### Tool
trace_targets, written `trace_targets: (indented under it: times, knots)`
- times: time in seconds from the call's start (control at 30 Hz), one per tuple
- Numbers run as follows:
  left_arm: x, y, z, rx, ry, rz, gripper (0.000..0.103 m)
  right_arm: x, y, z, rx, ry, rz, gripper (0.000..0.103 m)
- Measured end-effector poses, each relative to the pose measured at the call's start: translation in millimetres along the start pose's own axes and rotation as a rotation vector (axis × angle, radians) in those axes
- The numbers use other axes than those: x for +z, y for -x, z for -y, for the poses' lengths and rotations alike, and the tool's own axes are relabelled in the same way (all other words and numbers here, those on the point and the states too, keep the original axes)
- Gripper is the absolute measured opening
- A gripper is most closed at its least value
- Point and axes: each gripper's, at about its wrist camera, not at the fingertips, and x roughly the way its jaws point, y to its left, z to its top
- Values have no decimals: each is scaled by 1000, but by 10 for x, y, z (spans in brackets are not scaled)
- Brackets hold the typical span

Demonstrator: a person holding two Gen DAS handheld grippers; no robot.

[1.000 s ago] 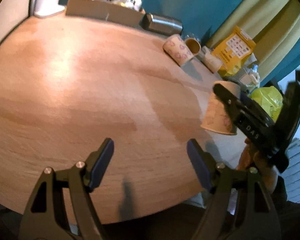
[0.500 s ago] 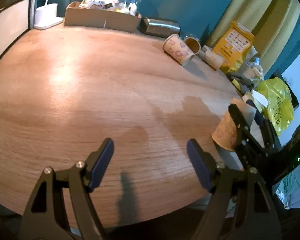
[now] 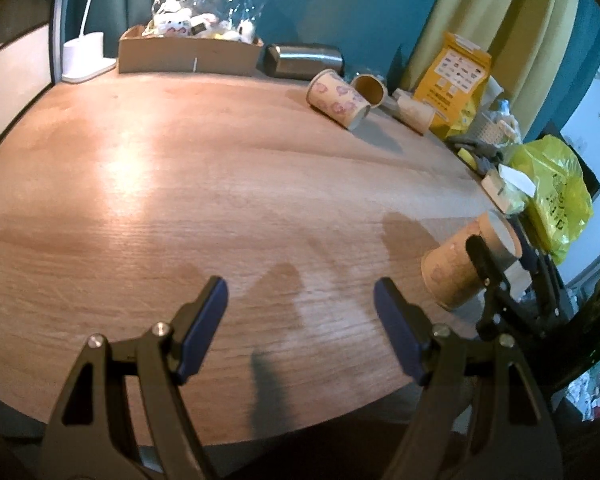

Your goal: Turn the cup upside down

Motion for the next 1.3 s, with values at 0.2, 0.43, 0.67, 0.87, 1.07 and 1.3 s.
trace_targets:
  times: [0.2,0.43,0.67,0.87,1.07,1.3]
  knots:
    - [-33,67,78,18,-19,33,77,-11,-6,40,17,-29,-18,62]
    - [-22,177,157,38,-34,67,77,59,-14,154,50,-104,-73,76]
    - [-28,425,346,48,-83,147,77,266,129,236,62,-140,-144,79]
    - [-108,672,486,32,-107,200,77,410,374,285,62,-164,-174,79]
    - [-265,998,614,14,-97,278,95,495,655,334,52,-182,-181,79]
    - [-379,1282,737,51,-143,354,95,535,924,335,60,-204,-179,79]
